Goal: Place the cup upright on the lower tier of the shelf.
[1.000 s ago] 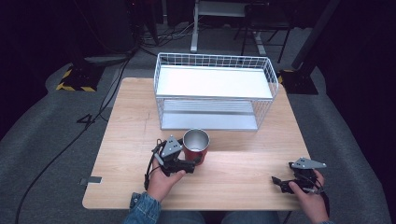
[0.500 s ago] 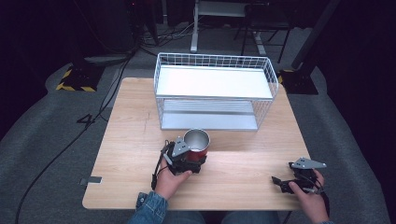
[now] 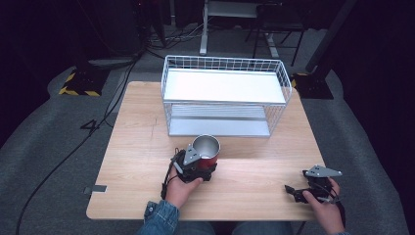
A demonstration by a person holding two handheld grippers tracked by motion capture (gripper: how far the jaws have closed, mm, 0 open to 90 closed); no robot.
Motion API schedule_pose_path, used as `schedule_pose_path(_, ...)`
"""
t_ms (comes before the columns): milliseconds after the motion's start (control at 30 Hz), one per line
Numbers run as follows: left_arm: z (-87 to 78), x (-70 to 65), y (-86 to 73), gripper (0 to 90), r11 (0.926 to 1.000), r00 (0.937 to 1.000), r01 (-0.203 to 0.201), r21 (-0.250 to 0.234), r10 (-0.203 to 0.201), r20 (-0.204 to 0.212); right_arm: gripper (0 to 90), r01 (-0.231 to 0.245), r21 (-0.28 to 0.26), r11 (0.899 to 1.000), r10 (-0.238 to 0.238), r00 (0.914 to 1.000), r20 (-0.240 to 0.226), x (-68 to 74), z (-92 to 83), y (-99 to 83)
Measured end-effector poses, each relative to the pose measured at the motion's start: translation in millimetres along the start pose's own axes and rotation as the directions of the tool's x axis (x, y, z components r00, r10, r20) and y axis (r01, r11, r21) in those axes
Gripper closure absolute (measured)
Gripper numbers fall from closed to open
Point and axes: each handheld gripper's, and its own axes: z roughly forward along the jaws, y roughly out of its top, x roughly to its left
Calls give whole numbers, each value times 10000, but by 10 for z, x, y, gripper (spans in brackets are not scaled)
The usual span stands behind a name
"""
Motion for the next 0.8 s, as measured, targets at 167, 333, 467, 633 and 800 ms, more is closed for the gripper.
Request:
schedule_pose_path(167,-6,-11,4,156,9999,9997,-150,84,151,-185,1,-3,-6,10000,3,10000,-14,0,1,0)
schedule_pose_path(333,-29,10,12,161,9999,9999,-3,104,5,-156,1,-1,-8,10000,1,10000,-13,0,1,0)
schedule_pose_path(467,-56,30,27,162,9999,9999,2,128,1,-167,1,3,-1,10000,-3,10000,2,0,0,0)
schedule_pose_path(633,-96,27,81,163,9999,9999,-44,116,45,-95,1,2,3,10000,-2,10000,2,0,0,0)
schedule_pose_path(800,-130,15,153,163,9999,9999,-105,19,105,3,1,3,-2,10000,-3,10000,2,0,0,0)
